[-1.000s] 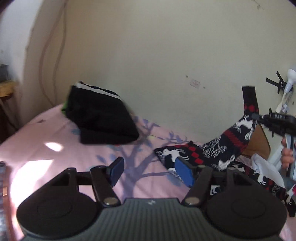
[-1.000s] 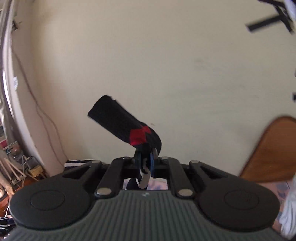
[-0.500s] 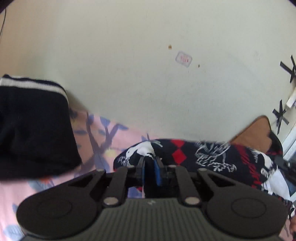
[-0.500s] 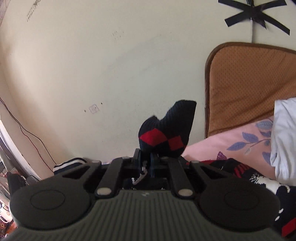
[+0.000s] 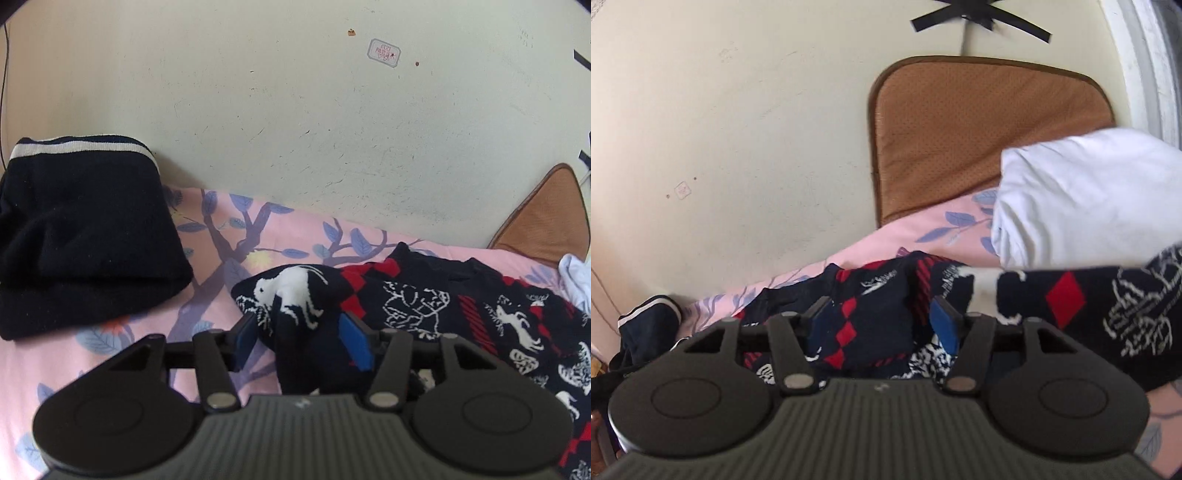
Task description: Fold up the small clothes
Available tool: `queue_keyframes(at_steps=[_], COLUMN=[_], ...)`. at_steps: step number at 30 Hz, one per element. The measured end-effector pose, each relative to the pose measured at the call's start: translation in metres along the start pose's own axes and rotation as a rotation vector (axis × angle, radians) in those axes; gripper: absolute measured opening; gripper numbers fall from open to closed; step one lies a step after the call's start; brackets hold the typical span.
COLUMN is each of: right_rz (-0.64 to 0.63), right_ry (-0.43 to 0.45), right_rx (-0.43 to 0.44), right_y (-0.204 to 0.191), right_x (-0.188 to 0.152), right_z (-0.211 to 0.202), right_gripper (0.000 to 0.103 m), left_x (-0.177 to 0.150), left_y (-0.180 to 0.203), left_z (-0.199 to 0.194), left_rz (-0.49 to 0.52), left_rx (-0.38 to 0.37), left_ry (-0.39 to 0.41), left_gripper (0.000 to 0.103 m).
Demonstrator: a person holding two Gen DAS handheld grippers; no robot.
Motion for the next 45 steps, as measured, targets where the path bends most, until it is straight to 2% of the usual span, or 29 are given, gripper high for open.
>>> queue_keyframes(at_steps=[3, 4, 5, 6, 7, 9, 10, 12, 13, 15, 18, 19, 23, 26, 28, 29, 30, 32, 33, 36, 39, 40, 42, 45], right_rz=[-0.077, -0.097, -0.121, -0.144, -0.178, -0.229, -0.228, -0.195, -0.188, -0.184, -0.137, -0.128, -0.147, -0.200, -0.230, -0.228, -0.210, -0.154, -0.127, -0.064, 0.034, 0.062, 0.109, 0.153], right_ry=[-0.029, -0.080, -0.128, -0.101, -0.066, 0.059, 0.070, -0.007, -0.036, -0.026, 0.017, 0.027, 0.041, 0.040, 0.035, 0.024, -0.009, -0.069, -0.054, -0.057, -0.062, -0.061, -0.057, -0.049], right_rx=[-0.091, -0.104, -0.105, -0.124, -0.131, -0.205, -0.248, -0.280, -0.266, -0.242, -0.202, -0.186, -0.103, -0.050, -0.053, -0.071, -0.092, -0.122, -0.103, -0.083, -0.036, -0.022, -0.013, -0.013], right_y=[-0.005, -0.004, -0.005, -0.005, -0.009, -0.011, -0.009, 0.000, 0.004, 0.006, 0.006, 0.003, -0.016, -0.029, -0.034, -0.033, -0.028, -0.015, -0.010, 0.001, 0.014, 0.018, 0.024, 0.030], right_x=[-0.008, -0.014, -0.019, -0.022, -0.021, -0.014, -0.011, -0.012, -0.014, -0.015, -0.019, -0.020, -0.029, -0.038, -0.042, -0.043, -0.045, -0.049, -0.048, -0.048, -0.047, -0.047, -0.047, -0.047], right_z=[0.027, 0.041, 0.051, 0.052, 0.049, 0.040, 0.043, 0.057, 0.061, 0.050, 0.024, 0.014, -0.009, -0.017, -0.012, -0.007, 0.002, 0.017, 0.015, 0.012, 0.012, 0.011, 0.010, 0.009], right_gripper=[0.065, 0.052, 0.030, 0.012, 0.008, 0.008, 0.008, 0.005, 0.007, 0.011, 0.028, 0.031, 0.032, 0.032, 0.034, 0.035, 0.037, 0.037, 0.037, 0.041, 0.041, 0.041, 0.041, 0.041], left_x=[-0.001, -0.002, -0.003, -0.005, -0.006, -0.008, -0.009, -0.011, -0.011, -0.010, -0.006, -0.005, -0.008, -0.025, -0.041, -0.051, -0.059, -0.076, -0.081, -0.082, -0.072, -0.067, -0.053, -0.031], left_y=[0.000, 0.000, 0.000, 0.002, 0.003, 0.007, 0.009, 0.010, 0.010, 0.008, 0.004, 0.004, 0.010, 0.022, 0.029, 0.033, 0.035, 0.032, 0.029, 0.014, 0.005, 0.005, 0.013, 0.031], left_z=[-0.002, 0.000, 0.001, 0.002, 0.003, 0.005, 0.006, 0.008, 0.007, 0.006, 0.001, -0.003, -0.030, -0.053, -0.064, -0.067, -0.067, -0.069, -0.075, -0.090, -0.104, -0.107, -0.107, -0.093], left_rz=[-0.016, -0.016, -0.010, 0.002, 0.020, 0.054, 0.059, 0.078, 0.084, 0.076, 0.043, 0.028, 0.002, 0.036, 0.053, 0.064, 0.077, 0.101, 0.102, 0.016, -0.056, -0.069, -0.073, -0.051], left_rx=[-0.013, -0.009, -0.007, -0.002, 0.010, 0.022, 0.019, 0.043, 0.045, 0.038, 0.034, 0.030, 0.003, -0.003, -0.013, -0.001, 0.035, 0.143, 0.168, 0.178, 0.128, 0.113, 0.082, 0.044], left_ry=[-0.011, -0.024, -0.037, -0.048, -0.054, -0.068, -0.075, -0.072, -0.070, -0.066, -0.066, -0.063, -0.051, -0.067, -0.073, -0.080, -0.088, -0.084, -0.066, -0.044, 0.020, 0.041, 0.079, 0.100], left_gripper=[0.046, 0.044, 0.041, 0.040, 0.040, 0.045, 0.045, 0.048, 0.049, 0.052, 0.057, 0.058, 0.064, 0.066, 0.065, 0.057, 0.031, 0.005, 0.005, 0.005, 0.009, 0.012, 0.027, 0.032])
Point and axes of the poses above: each gripper's, at about its wrist camera, not at the fingertips, and z roughly the way its jaws point, y to its right, x to its top, the point moved 3 cm from there along z, roughly the way its jaws point, and after that the axes turned 11 degrees about -x, right-handed, at the moved point
